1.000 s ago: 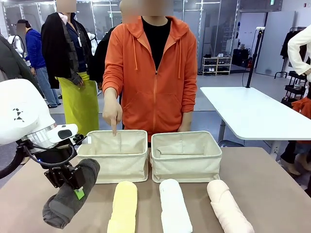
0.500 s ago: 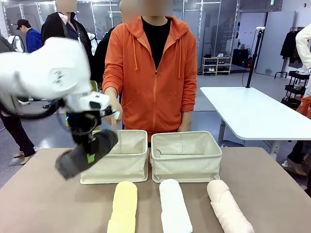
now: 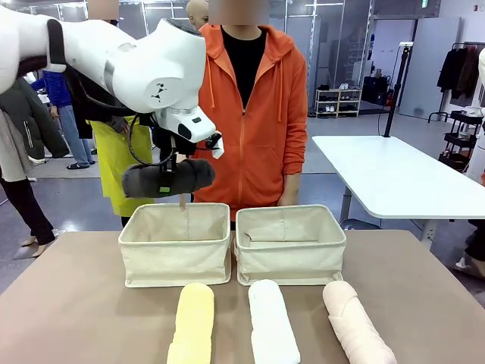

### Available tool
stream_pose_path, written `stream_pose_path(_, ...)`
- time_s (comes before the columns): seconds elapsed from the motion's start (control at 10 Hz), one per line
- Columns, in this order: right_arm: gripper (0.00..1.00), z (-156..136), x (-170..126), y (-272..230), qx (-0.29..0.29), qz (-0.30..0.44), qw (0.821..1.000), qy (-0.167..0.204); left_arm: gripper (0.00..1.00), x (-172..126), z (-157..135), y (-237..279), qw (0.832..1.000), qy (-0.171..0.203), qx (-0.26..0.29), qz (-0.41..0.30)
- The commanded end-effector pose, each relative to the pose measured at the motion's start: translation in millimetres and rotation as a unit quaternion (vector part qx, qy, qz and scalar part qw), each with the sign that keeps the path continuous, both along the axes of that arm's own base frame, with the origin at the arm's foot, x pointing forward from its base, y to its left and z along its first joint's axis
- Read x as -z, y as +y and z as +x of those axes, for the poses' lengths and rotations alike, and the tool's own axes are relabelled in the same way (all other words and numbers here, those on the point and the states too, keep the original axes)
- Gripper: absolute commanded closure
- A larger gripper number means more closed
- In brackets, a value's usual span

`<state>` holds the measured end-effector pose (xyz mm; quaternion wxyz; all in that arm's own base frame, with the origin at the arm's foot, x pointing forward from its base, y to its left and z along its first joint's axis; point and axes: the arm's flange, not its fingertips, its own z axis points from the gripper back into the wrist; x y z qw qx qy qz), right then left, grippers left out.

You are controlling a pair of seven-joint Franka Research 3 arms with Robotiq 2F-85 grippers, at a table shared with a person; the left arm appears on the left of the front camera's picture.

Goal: Divide the towels into two baskets.
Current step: Pick up one hotel-folded towel and place it in the Fabric basket indicated by the person.

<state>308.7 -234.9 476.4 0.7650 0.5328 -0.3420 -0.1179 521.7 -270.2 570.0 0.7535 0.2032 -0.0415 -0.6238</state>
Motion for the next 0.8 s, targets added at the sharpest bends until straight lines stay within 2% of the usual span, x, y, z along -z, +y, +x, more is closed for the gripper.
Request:
stream_pose_path(0.0,0.0,-1.0,-1.6,-0.6,0.001,0.002,1.0,-0.014,0.57,21.7,11.5,9.3,0.997,-0.019,0.073,-0.015)
stream_pose_path(0.3,0.0,-1.0,-1.6,-0.6,0.001,0.002,1.0,-0.014,0.57,64.0,25.5,17.3,0.997,-0.024,0.072,0.018)
stream_pose_path(0.7,0.0,-1.0,-1.6,-0.6,0.001,0.002,1.0,-0.014,0.57,116.4,37.5,13.5,0.995,-0.007,0.097,0.002)
